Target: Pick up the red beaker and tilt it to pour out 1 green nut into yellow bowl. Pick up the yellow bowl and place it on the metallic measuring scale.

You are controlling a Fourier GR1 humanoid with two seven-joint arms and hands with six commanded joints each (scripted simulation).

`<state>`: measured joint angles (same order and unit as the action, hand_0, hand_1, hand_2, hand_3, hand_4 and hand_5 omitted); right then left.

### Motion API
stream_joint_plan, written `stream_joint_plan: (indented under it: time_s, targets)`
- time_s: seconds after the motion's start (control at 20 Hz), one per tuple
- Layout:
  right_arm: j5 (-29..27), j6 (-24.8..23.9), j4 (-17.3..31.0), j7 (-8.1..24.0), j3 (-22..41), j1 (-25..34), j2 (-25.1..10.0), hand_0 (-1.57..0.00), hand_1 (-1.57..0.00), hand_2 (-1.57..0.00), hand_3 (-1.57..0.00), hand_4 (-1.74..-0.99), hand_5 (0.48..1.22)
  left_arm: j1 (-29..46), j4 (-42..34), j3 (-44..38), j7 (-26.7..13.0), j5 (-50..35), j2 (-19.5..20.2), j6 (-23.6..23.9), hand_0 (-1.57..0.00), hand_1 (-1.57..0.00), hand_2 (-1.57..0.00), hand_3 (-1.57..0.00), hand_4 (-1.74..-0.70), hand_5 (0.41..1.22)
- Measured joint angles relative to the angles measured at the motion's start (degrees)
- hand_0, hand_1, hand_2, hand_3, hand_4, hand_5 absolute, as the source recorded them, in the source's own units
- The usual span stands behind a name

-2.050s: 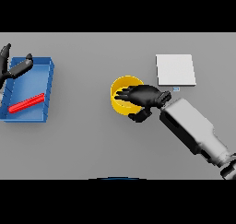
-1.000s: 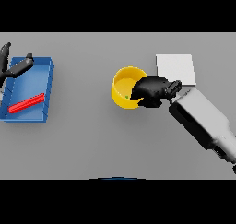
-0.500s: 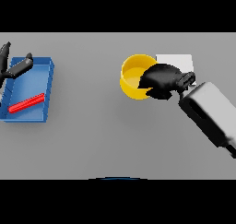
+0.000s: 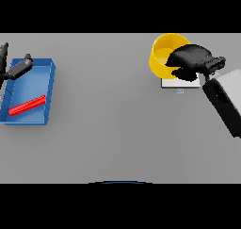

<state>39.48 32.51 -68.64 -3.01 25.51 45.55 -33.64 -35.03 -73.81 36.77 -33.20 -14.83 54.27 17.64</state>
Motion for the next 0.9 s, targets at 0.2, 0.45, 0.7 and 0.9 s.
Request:
stream_joint_plan:
  time_s: [0.2, 0.45, 0.7, 0.9]
  targets:
    - [0.67, -3.64, 7.91, -1.85, -0.79, 1.13, -0.84, -1.57, -1.57, -1.57, -1.17, -1.720, 1.221, 1.39, -1.07, -0.04, -0.04, -0.26, 0.71, 0.32, 0.00, 0.00, 0.00, 0.00, -0.83, 0.774]
    - [1.25, -8.08, 17.49, -3.09, -0.26, 2.59, 0.76, -1.57, -1.57, -1.57, -1.31, -1.723, 1.221, 0.61, -0.98, 0.07, -1.57, -0.18, 0.59, 0.14, 0.00, 0.00, 0.00, 0.00, -0.82, 0.756]
    - [2.24, -12.86, 26.36, -4.78, 0.41, 4.41, 2.66, -1.57, -1.55, -1.57, -1.46, -1.726, 1.221, 0.33, 0.85, 0.03, -0.59, 0.19, 0.15, -0.25, 0.00, 0.00, 0.00, 0.00, -0.80, 0.737]
    - [2.09, -14.75, 30.19, -5.19, 0.86, 4.68, 4.26, -1.57, -1.48, -1.57, -1.51, -1.727, 1.221, 0.51, 1.21, -0.40, 0.63, -0.07, 0.13, -0.20, 0.00, 0.00, 0.00, 0.00, -0.81, 0.728]
